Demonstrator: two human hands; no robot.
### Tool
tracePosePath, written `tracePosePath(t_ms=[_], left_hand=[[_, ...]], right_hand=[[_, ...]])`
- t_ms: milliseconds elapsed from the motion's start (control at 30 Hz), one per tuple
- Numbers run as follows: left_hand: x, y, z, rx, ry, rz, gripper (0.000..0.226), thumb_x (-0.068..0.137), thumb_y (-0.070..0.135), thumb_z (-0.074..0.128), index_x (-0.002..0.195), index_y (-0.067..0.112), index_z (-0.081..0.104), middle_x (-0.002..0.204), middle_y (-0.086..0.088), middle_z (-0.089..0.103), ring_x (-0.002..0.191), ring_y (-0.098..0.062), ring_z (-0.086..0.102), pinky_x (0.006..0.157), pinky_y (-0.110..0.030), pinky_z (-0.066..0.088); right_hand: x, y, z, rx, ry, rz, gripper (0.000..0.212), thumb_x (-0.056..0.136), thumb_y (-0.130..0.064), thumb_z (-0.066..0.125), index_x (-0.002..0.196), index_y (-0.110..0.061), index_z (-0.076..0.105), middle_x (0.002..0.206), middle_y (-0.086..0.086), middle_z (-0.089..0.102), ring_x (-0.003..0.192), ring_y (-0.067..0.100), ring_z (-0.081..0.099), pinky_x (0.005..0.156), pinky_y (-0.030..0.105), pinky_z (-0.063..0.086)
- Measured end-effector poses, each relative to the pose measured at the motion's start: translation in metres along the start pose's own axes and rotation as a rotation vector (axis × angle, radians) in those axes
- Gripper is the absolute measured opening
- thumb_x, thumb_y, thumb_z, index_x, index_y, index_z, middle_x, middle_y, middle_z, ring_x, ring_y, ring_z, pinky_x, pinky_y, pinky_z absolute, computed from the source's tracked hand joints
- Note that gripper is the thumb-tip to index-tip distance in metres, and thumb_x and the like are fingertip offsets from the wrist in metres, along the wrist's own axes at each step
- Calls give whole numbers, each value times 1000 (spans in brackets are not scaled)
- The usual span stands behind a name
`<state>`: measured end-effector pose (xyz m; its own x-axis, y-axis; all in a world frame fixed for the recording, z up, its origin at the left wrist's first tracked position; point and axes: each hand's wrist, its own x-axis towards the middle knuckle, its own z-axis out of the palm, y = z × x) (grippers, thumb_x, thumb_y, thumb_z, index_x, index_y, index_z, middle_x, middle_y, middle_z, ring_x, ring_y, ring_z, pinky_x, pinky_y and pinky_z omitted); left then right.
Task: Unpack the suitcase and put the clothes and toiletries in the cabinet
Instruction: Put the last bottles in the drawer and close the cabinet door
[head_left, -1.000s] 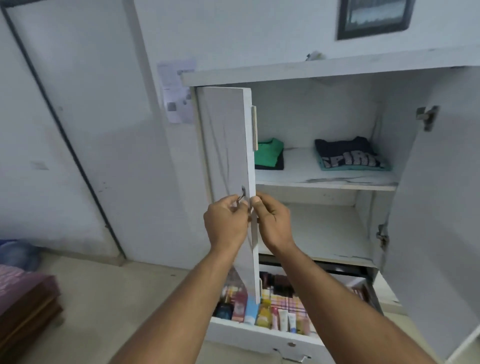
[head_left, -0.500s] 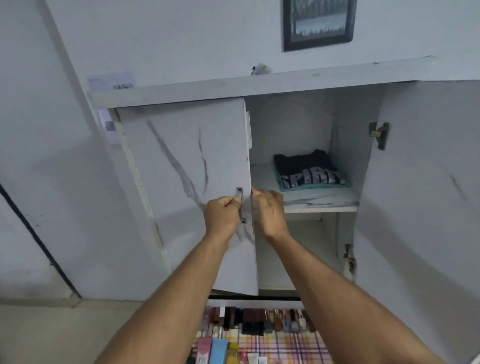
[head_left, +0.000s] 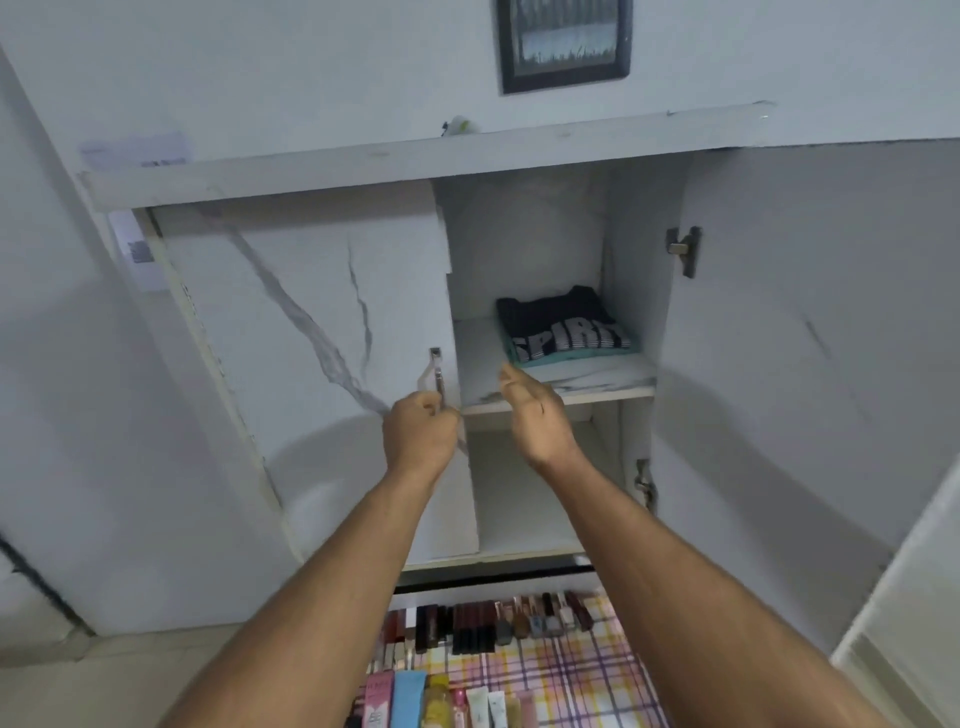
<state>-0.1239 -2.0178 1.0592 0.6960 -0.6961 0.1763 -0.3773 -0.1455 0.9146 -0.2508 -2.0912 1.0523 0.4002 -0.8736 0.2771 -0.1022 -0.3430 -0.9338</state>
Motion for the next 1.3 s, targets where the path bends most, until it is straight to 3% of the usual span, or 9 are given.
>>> tracePosePath(t_ms=[167, 400, 500, 600, 700, 800, 900, 1033, 1300], left_hand=[[-56, 41, 33, -101, -269, 114, 12, 94, 21, 72, 103, 15, 77, 94, 8, 73, 93, -9, 68, 79, -19, 49], [-149, 112, 88, -266, -766, 301, 27, 105, 40, 54, 102, 19, 71, 103, 5, 70, 94, -9, 63, 85, -34, 53], [-173, 136, 100, -291, -868, 314, 41, 106, 50, 47, 126, 22, 69, 127, 10, 66, 114, -4, 61, 97, -37, 55], [-189, 156, 103, -313, -964, 339, 53, 105, 56, 43, 145, 25, 57, 145, 10, 57, 129, -5, 54, 102, -33, 51], [-197, 166, 100, -342, -996, 355, 55, 106, 54, 42, 152, 24, 49, 151, 8, 52, 133, -9, 52, 97, -28, 51], [-198, 165, 95, -352, -945, 357, 56, 105, 55, 46, 152, 25, 48, 149, 7, 54, 133, -11, 53, 101, -33, 52], [-192, 152, 83, -339, -781, 427, 49, 99, 58, 55, 139, 30, 59, 130, 14, 66, 120, -5, 62, 104, -41, 54], [-175, 131, 49, -297, -408, 501, 29, 100, 39, 61, 123, 23, 68, 100, 16, 71, 92, 4, 67, 77, -15, 52], [-87, 85, -10, -100, -87, 460, 27, 105, 22, 49, 83, 12, 60, 72, -2, 62, 62, -12, 54, 58, -34, 45]], right_hand=[[-73, -7, -71, -194, 350, -81, 41, 104, -31, 54, 138, -11, 65, 138, 3, 66, 129, 16, 58, 111, 33, 44], [-165, -42, -173, -585, 1014, -261, 21, 94, -21, 61, 112, -18, 70, 113, -5, 65, 110, 15, 53, 90, 20, 35], [-181, -53, -206, -581, 1197, -253, 29, 91, -15, 62, 120, -16, 65, 126, -2, 57, 117, 16, 47, 94, 23, 37], [-180, -49, -234, -369, 1019, -30, 38, 98, -30, 60, 133, -18, 54, 135, -6, 47, 121, 10, 41, 103, 26, 33], [-176, -51, -234, -180, 733, 88, 39, 102, -49, 50, 121, -16, 56, 116, -8, 54, 106, 12, 52, 106, 42, 45], [-185, -51, -211, -176, 670, 64, 61, 106, -50, 46, 158, -17, 40, 154, -4, 51, 141, 14, 48, 121, 42, 38], [-194, -48, -179, -173, 643, -110, 51, 109, -48, 46, 150, -18, 52, 143, 1, 63, 134, 15, 57, 111, 32, 48], [-183, -46, -123, -195, 518, -295, 37, 111, -37, 49, 147, -34, 57, 135, -13, 69, 126, 4, 63, 105, 35, 54], [-101, -45, -19, -272, 431, -119, 21, 99, -36, 67, 118, -31, 60, 103, -10, 67, 87, 3, 66, 80, 29, 60]])
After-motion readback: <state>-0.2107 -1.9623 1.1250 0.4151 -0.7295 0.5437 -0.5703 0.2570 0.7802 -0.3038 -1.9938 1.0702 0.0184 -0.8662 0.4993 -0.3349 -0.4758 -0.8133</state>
